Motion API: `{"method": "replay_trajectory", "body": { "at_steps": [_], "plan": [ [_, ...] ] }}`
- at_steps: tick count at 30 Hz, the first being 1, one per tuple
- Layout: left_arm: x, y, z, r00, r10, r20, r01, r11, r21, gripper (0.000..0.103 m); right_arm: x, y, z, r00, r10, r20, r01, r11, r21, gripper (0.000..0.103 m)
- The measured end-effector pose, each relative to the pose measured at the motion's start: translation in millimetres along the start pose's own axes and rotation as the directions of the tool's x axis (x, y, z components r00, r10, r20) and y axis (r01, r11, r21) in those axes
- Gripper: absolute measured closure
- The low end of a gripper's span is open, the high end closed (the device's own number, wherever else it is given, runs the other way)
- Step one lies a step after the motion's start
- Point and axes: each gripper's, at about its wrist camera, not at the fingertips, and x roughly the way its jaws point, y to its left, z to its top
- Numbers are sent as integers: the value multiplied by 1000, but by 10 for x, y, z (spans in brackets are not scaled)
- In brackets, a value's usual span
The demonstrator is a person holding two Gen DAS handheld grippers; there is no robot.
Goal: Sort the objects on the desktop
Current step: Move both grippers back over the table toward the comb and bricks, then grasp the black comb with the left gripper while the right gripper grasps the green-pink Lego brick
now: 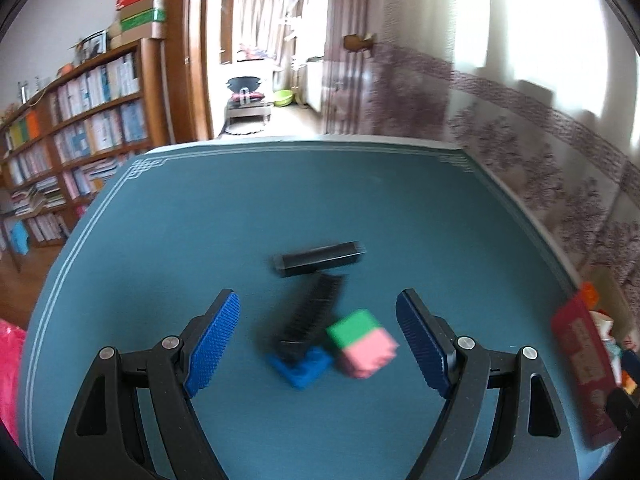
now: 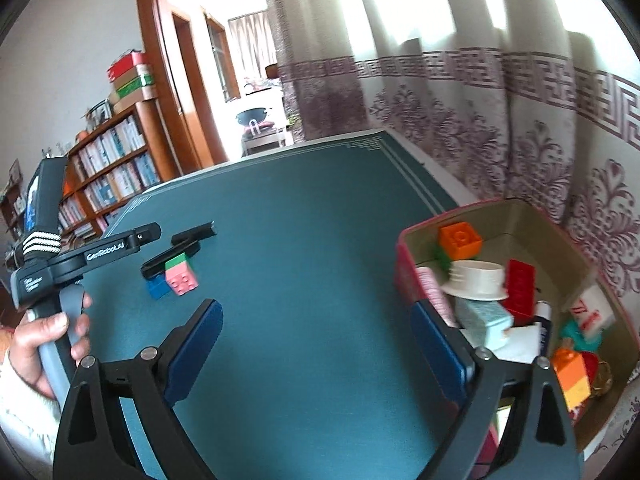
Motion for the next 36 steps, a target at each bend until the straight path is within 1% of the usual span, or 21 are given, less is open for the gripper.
{"method": "replay_trajectory", "body": {
  "at_steps": [4, 6, 10, 17, 18, 25, 26, 28, 31, 36],
  "plan": [
    [134, 139, 7, 1000, 8, -25, -8, 1000, 5, 19, 88, 128, -2, 1000, 19, -20, -19, 999, -29, 7],
    [213, 171, 14, 999, -5, -41, 5, 1000, 8, 19, 133, 174, 6, 999, 27, -28, -28, 999, -38, 7],
    [325, 143, 0, 998, -29, -58, 30, 999, 25, 19, 206, 277, 2, 998, 41, -46, -44, 997, -60, 7],
    [545, 59, -60, 995, -26, -101, 33, 997, 70, 19, 347, 347, -16, 995, 53, -85, -60, 996, -71, 7],
    [558, 72, -54, 995, -37, -87, 43, 997, 63, 19, 364, 349, -14, 994, 54, -90, -60, 996, -70, 7],
    [704, 184, -7, 993, -38, -111, 42, 999, 32, 19, 478, 414, -25, 991, 61, -118, -71, 994, -83, 7],
    [710, 222, -23, 992, -63, -112, 65, 998, 15, 19, 489, 419, -31, 991, 62, -121, -72, 994, -86, 7],
    [703, 262, -33, 991, -72, -113, 72, 997, 0, 19, 520, 445, -33, 990, 63, -127, -75, 993, -90, 7],
    [678, 267, -41, 993, -56, -101, 58, 998, 19, 19, 581, 479, -30, 988, 67, -141, -81, 992, -96, 7],
    [663, 223, -26, 997, -11, -78, 18, 996, 86, 19, 638, 578, -28, 985, 76, -153, -95, 988, -122, 7]
  ]
}}
